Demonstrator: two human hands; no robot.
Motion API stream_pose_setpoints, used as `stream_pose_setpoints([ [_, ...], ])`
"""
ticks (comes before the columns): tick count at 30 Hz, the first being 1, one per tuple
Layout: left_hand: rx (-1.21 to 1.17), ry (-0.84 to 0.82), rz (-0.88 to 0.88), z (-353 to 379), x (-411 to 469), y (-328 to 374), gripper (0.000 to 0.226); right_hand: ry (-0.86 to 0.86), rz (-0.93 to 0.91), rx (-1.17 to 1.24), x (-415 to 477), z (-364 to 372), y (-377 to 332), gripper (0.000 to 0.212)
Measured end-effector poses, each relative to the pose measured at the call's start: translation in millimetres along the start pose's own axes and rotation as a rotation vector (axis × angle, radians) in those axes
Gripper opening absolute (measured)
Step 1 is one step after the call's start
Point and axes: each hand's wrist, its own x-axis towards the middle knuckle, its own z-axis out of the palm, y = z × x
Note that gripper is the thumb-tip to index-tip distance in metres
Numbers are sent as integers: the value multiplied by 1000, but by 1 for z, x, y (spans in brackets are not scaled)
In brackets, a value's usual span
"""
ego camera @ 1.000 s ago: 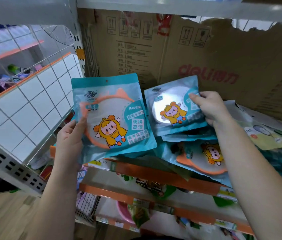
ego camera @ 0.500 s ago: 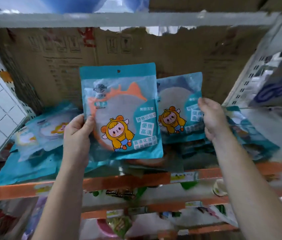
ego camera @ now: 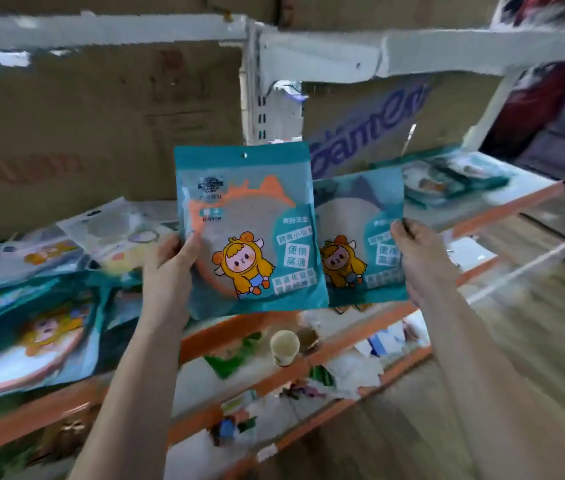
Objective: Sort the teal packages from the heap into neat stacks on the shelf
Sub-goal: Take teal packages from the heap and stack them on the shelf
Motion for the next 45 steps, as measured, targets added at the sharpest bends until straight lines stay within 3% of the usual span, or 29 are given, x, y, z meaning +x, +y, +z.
stream_pose_setpoints([
  [8, 88, -78, -18, 131, -12, -35, 15, 176, 102, 75, 46, -124, 34, 11],
  [12, 82, -48, -56, 177, 1, -42, 23, 214, 124, 58, 77, -157, 49, 13],
  [23, -43, -62, -111, 339, 78, -89, 18, 240, 164, 37, 237, -232, 59, 18],
  [30, -48, -144, -139, 426, 124, -96, 19, 186, 193, 134, 360, -283, 61, 19],
  [35, 4, -38, -161, 455, 142, -104, 18, 40, 225, 127, 421, -301, 78, 18],
  [45, 24, 149, -95, 522, 135, -114, 18, -82, 179, 80, 550, -314, 90, 35],
])
